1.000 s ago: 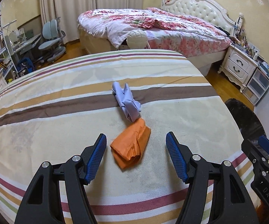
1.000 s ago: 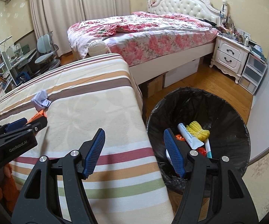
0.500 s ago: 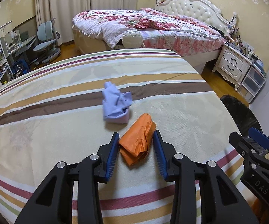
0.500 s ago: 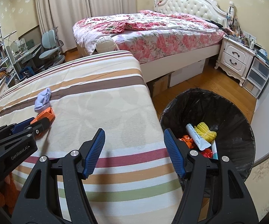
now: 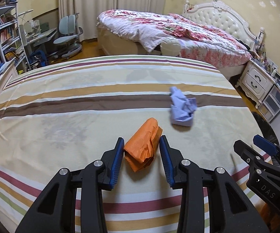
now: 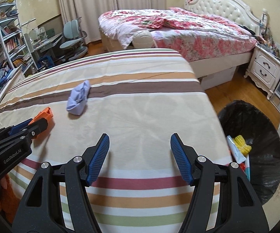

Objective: Collect trash
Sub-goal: 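Grasp the lavender cloth with the right tool while the left tool holds the orange bag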

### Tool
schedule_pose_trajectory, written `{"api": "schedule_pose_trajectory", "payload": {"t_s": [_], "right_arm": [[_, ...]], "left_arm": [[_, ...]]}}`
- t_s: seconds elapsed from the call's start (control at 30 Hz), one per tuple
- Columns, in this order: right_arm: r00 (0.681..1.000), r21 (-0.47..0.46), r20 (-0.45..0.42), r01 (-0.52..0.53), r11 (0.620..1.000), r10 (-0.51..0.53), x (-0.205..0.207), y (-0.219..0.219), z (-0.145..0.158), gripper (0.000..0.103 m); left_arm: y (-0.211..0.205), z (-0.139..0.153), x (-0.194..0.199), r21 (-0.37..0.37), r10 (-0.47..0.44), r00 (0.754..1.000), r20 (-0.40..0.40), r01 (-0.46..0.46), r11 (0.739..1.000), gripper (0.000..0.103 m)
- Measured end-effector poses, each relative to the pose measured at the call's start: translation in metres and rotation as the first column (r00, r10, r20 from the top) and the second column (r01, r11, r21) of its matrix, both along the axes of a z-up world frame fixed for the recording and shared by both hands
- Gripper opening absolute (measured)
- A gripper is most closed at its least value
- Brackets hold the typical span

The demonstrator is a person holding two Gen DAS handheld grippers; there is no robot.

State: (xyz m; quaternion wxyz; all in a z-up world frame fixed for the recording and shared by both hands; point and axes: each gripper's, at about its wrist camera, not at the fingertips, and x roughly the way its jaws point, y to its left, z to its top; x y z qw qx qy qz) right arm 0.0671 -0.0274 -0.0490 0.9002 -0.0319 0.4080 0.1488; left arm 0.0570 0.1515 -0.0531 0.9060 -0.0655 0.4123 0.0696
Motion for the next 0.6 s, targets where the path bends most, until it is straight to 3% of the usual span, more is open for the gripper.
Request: {"api": "schedule_pose_trajectory", "payload": {"t_s": [0.6], "right_arm": [[0.989, -0.056, -0.041, -0.142, 0.988, 0.14, 0.017, 0.09, -0.005, 0.064]], "left_arm": [[0.069, -0.005, -0.004, 0.006, 0.117, 0.993, -0.009, -0.117, 0.993, 0.038]]}}
